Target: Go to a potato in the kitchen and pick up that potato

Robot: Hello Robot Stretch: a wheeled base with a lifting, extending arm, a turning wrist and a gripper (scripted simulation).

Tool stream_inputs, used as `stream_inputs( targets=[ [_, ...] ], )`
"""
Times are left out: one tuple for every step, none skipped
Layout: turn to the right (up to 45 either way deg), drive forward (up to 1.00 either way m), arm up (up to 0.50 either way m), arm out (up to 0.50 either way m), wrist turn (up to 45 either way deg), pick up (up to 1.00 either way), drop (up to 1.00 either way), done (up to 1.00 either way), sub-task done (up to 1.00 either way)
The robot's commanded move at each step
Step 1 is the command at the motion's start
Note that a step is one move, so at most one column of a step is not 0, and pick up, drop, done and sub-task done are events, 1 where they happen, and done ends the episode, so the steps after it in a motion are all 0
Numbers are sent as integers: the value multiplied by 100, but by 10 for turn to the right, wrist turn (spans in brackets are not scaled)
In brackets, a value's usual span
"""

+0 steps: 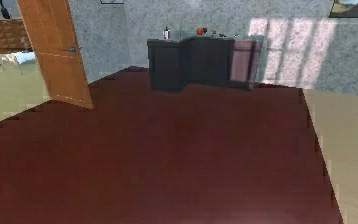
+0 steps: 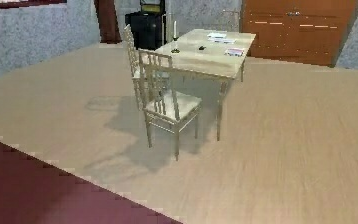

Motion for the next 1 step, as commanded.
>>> stream_inputs(
  targets=[
    [90,0,0,0,0,0,0,0,0]
  ],
)
